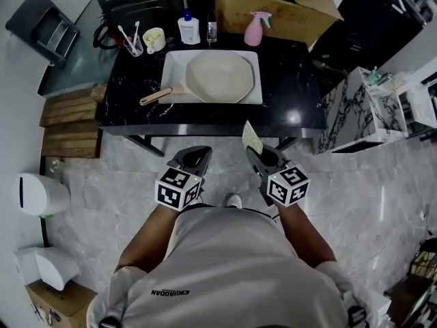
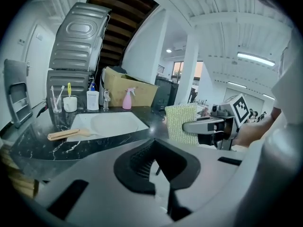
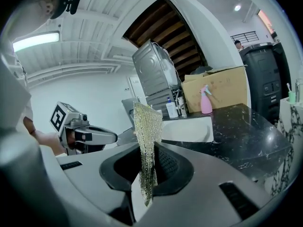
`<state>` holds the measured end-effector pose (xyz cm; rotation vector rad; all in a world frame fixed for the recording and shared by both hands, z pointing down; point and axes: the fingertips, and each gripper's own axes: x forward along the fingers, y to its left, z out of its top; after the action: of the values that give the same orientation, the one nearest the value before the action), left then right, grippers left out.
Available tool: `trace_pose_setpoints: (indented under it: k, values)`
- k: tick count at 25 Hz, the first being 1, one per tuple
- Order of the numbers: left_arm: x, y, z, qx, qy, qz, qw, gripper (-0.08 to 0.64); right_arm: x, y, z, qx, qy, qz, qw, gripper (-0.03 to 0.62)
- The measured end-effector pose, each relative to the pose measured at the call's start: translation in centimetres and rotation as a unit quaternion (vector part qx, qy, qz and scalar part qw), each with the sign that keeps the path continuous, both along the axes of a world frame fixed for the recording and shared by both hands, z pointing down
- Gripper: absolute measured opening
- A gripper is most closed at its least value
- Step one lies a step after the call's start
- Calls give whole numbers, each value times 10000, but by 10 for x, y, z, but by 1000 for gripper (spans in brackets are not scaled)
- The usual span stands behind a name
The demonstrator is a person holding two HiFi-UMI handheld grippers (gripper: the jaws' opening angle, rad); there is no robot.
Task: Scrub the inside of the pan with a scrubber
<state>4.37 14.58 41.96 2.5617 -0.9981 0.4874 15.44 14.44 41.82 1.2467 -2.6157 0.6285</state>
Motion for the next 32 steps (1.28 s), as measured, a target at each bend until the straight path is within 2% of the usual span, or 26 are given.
trace_pose_setpoints:
  k: [17, 32]
  values:
    - [-27, -5, -7, 91, -47, 194, 9998, 14, -28, 0, -1, -97, 16, 19, 10000, 72]
    - [-42, -5, -6, 112, -36, 112, 9999, 14, -35, 2, 6, -199, 29, 54, 9998, 71]
